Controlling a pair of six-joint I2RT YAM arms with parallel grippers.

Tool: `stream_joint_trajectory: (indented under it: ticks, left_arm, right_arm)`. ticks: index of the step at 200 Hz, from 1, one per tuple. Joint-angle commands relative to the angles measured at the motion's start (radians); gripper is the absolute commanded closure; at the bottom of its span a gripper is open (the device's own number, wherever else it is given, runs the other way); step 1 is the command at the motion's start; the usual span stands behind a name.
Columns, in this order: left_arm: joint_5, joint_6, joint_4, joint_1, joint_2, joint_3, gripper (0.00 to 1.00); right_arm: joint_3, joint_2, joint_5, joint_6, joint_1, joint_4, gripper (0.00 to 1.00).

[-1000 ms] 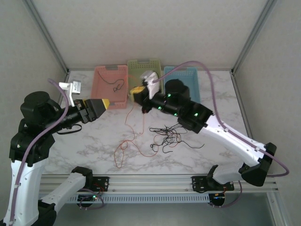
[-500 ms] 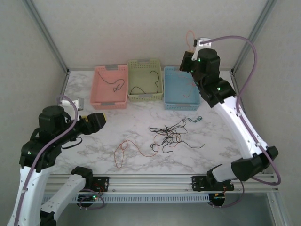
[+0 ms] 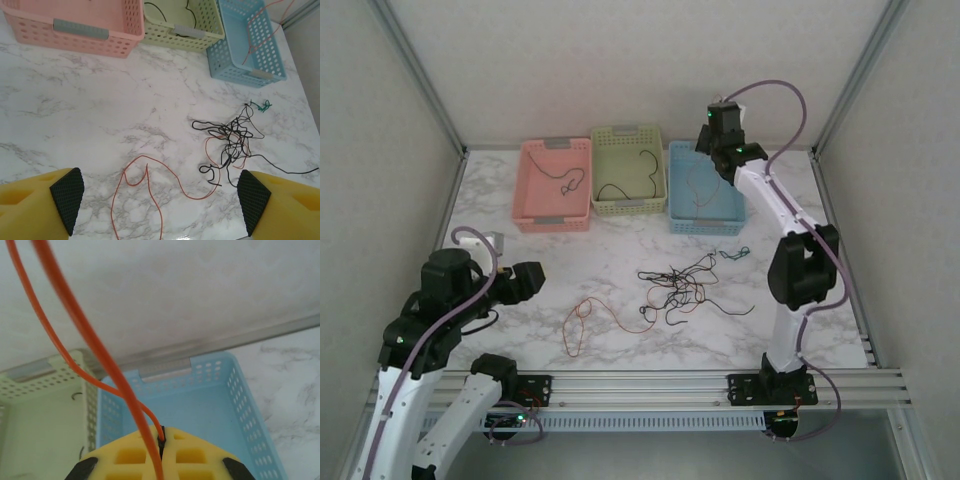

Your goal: Untangle the cables

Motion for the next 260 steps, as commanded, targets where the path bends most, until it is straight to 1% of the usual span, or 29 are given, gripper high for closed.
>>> stream_joint_trajectory:
  ticks: [1, 30, 40, 51, 62, 70, 77, 91, 112, 133, 150, 165, 181, 200, 210, 223, 234, 248, 260]
  left_arm:
    - [-0.018, -0.001, 0.024, -0.005, -0.009, -0.017, 0.17]
    - [-0.020, -0.003, 0.025, -0.005, -0.003, -0.020, 0.17]
    - [-0.022, -0.003, 0.026, -0.005, -0.003, -0.021, 0.17]
    - [-0.021, -0.003, 0.026, -0.005, -0.001, -0.020, 0.17]
    - [-0.021, -0.003, 0.026, -0.005, -0.001, -0.022, 0.17]
    - [-0.021, -0.004, 0.026, -0.006, 0.000, -0.023, 0.17]
    - [-0.020, -0.004, 0.026, -0.005, 0.000, -0.022, 0.17]
    - [-0.021, -0.004, 0.027, -0.005, 0.002, -0.023, 0.17]
    - [-0.019, -0.004, 0.030, -0.005, 0.005, -0.026, 0.17]
    - [-0.017, -0.004, 0.029, -0.005, 0.011, -0.025, 0.17]
    - [-0.020, -0.009, 0.025, -0.005, 0.022, -0.021, 0.17]
    - [-0.021, -0.047, 0.008, -0.005, 0.058, -0.009, 0.16]
    - [0.053, -0.120, 0.016, -0.005, 0.117, -0.018, 0.17]
    - [0.140, -0.225, 0.099, -0.014, 0.136, -0.102, 0.20]
    - [0.106, -0.252, 0.107, -0.037, 0.135, -0.135, 0.21]
    - [0.040, -0.275, 0.102, -0.095, 0.139, -0.153, 0.22]
    - [0.026, -0.312, 0.130, -0.137, 0.148, -0.180, 0.21]
    - [0.020, -0.380, 0.203, -0.189, 0.162, -0.254, 0.22]
    - [-0.021, -0.412, 0.239, -0.248, 0.176, -0.310, 0.23]
  right_arm:
    - [0.098, 0.083, 0.001, 0.055, -0.005, -0.064, 1.00]
    - [0.230, 0.211, -0.059, 0.080, -0.008, -0.211, 1.00]
    - [0.271, 0.238, -0.068, 0.084, -0.008, -0.257, 0.92]
    - [0.300, 0.250, -0.063, 0.088, -0.009, -0.293, 0.81]
    - [0.302, 0.245, -0.049, 0.101, -0.011, -0.314, 0.69]
    - [0.297, 0.235, -0.050, 0.109, -0.015, -0.318, 0.61]
    - [0.291, 0.226, -0.051, 0.117, -0.019, -0.324, 0.56]
    - [0.290, 0.208, -0.054, 0.133, -0.026, -0.347, 0.51]
    - [0.275, 0.168, -0.078, 0.139, -0.031, -0.362, 0.50]
    - [0.210, 0.088, -0.115, 0.138, -0.031, -0.330, 0.50]
    - [0.121, 0.004, -0.161, 0.145, -0.031, -0.298, 0.50]
    - [0.007, -0.089, -0.230, 0.162, -0.031, -0.256, 0.51]
    - [-0.150, -0.212, -0.316, 0.196, -0.031, -0.194, 0.51]
    - [-0.316, -0.353, -0.398, 0.217, -0.021, -0.159, 0.52]
    - [-0.393, -0.427, -0.418, 0.215, -0.009, -0.159, 0.52]
    - [-0.491, -0.522, -0.434, 0.200, 0.023, -0.158, 0.52]
    - [-0.574, -0.597, -0.432, 0.191, 0.056, -0.152, 0.52]
    - [-0.671, -0.682, -0.435, 0.193, 0.097, -0.143, 0.52]
    - [-0.745, -0.743, -0.439, 0.208, 0.120, -0.141, 0.52]
